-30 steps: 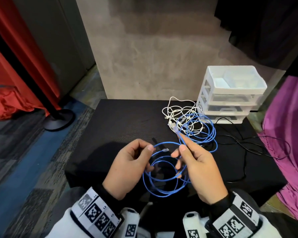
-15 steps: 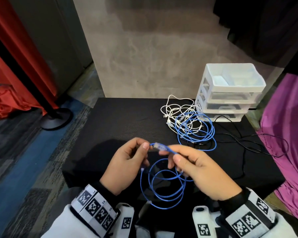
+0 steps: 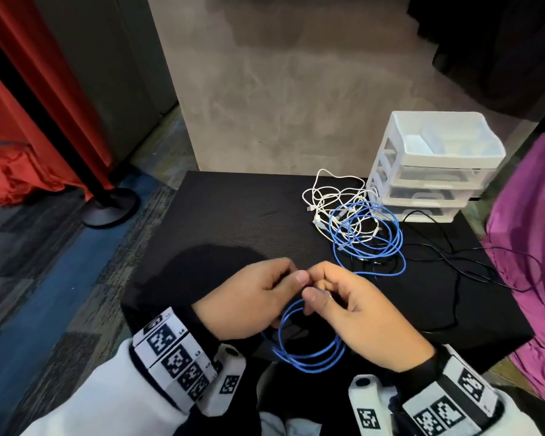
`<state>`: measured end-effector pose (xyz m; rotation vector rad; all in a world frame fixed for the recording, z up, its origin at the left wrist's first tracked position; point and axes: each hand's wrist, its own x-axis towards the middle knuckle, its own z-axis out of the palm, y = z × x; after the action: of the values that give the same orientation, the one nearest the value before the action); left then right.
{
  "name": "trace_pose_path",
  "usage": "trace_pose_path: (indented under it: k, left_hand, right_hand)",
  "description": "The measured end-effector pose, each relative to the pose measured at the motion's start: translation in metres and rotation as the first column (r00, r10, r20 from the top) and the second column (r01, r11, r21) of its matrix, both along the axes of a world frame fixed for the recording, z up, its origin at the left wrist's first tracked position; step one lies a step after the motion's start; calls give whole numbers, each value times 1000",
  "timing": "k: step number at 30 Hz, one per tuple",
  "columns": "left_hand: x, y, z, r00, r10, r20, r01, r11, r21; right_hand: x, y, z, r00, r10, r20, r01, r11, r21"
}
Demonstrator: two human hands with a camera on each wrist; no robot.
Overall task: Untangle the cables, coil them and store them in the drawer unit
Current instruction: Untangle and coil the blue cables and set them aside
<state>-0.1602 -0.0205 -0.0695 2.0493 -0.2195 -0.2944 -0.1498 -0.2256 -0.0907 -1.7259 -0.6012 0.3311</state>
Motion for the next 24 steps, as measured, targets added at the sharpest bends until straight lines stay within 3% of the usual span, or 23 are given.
trace_pose_path:
  k: [8, 13, 16, 21, 24]
  left_hand:
    - [-3, 29, 19, 984, -44, -174, 11, 983, -186]
    - [-5, 47, 19, 965, 115, -238, -182, 941, -284]
    - [-6, 51, 15, 926, 239, -294, -341, 863, -374]
    - [-13, 20, -11, 815, 336, -472, -570, 610, -551]
    - [-22, 3, -28, 748, 359, -558, -654, 539, -531]
  right_hand:
    - [16, -30, -5, 972, 158, -176, -162, 987, -9]
    - [24, -32, -8, 995, 40, -91, -49, 994, -99]
    - [25, -28, -4, 997, -74, -20, 72, 993, -96]
    - [18, 5, -14, 911, -258, -321, 328, 926, 188]
    - [13, 19, -20, 870, -334, -362, 433, 869, 240]
